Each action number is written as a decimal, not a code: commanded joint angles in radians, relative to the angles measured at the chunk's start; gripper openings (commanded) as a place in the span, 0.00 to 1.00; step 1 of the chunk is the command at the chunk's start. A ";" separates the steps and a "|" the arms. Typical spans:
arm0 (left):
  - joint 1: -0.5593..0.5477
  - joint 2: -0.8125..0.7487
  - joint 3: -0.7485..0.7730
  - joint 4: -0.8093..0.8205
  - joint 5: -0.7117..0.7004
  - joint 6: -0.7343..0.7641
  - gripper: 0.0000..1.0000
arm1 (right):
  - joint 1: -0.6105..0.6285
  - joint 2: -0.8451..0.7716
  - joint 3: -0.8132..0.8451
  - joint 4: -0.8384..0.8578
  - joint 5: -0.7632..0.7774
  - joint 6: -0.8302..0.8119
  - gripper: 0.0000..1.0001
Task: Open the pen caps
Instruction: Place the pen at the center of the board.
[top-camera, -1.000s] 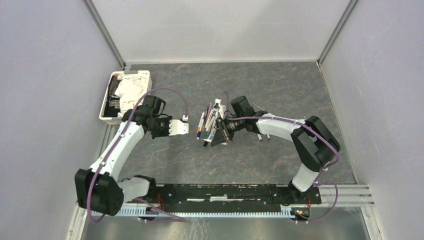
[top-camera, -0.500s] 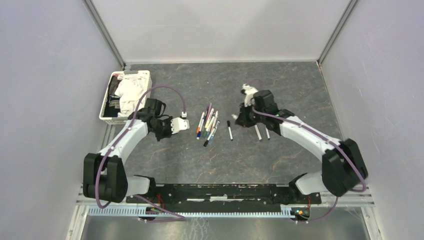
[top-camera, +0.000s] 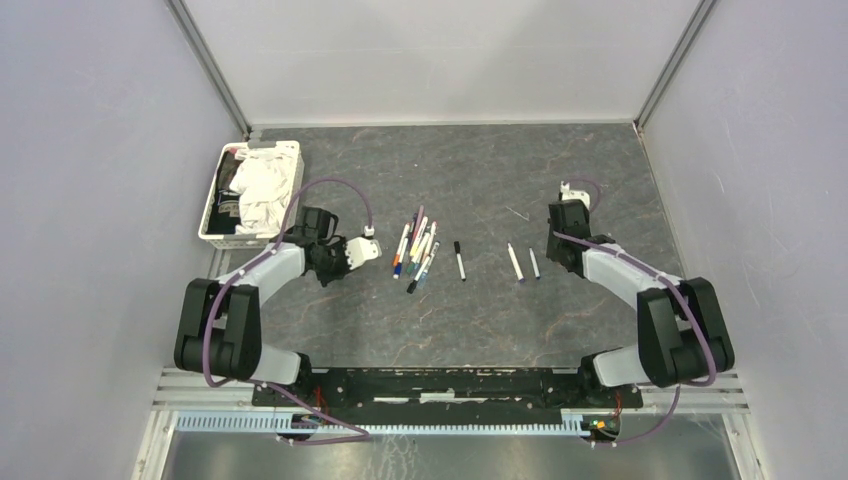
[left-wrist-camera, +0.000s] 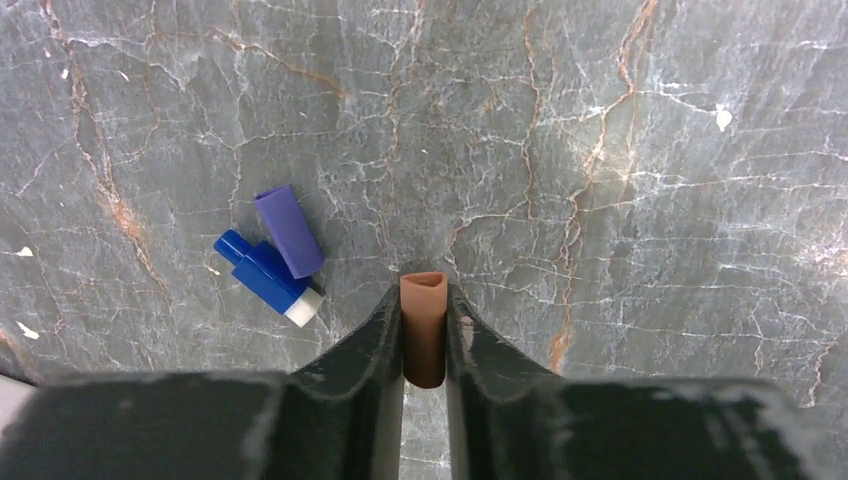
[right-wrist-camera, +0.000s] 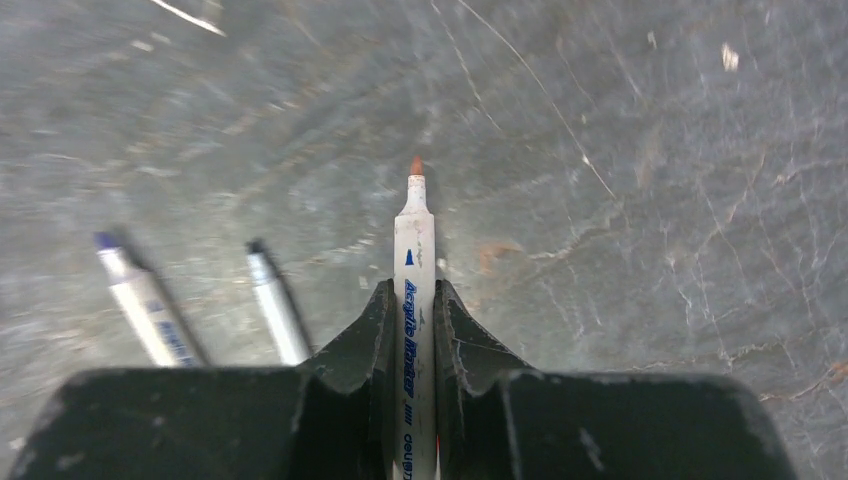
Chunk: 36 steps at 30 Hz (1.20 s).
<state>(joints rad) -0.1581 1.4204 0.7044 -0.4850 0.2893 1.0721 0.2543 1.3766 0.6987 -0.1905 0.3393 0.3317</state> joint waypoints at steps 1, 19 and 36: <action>0.002 -0.008 -0.007 0.044 0.002 -0.045 0.30 | -0.047 0.058 -0.051 0.068 0.032 0.010 0.00; 0.008 -0.084 0.320 -0.253 0.221 -0.215 0.71 | -0.056 0.113 -0.133 0.106 -0.065 -0.016 0.29; 0.047 -0.151 0.512 -0.333 0.222 -0.402 1.00 | -0.027 -0.024 0.012 0.006 -0.113 0.003 0.40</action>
<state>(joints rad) -0.1337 1.3083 1.1328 -0.8001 0.5076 0.7753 0.2012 1.4097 0.6235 -0.1310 0.2424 0.3206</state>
